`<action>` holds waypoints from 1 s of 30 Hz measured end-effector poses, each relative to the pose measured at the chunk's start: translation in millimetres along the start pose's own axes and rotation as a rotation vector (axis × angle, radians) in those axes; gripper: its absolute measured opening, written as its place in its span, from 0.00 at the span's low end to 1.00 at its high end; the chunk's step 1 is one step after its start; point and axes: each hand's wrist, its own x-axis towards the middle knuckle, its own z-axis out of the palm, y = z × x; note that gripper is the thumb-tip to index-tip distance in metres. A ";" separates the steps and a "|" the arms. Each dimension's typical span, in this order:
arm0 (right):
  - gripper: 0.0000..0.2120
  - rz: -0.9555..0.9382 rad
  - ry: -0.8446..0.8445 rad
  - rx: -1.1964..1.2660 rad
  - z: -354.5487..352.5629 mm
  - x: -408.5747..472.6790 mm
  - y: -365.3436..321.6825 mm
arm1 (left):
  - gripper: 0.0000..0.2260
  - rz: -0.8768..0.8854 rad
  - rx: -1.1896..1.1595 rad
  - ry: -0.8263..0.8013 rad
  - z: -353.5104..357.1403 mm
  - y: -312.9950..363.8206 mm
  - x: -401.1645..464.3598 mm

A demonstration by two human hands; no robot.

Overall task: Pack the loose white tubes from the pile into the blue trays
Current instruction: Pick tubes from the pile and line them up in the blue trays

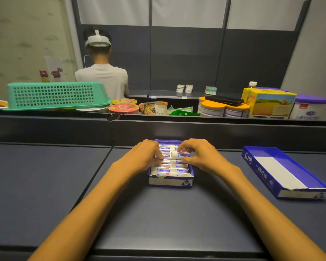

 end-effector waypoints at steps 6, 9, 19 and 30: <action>0.14 0.014 -0.026 -0.037 1.9 2.9 -1.4 | 0.12 -0.019 -0.076 0.002 -0.9 -1.6 2.7; 0.14 0.009 -0.052 -0.074 3.1 3.4 -1.6 | 0.12 -0.024 -0.099 -0.005 -1.1 -1.8 4.3; 0.16 -0.008 -0.132 -0.134 3.8 6.7 -4.8 | 0.20 -0.023 -0.021 0.079 -2.6 -2.4 -6.6; 0.13 -0.036 -0.119 -0.113 5.6 5.6 -2.7 | 0.21 -0.040 -0.038 0.180 -6.8 -10.9 -22.0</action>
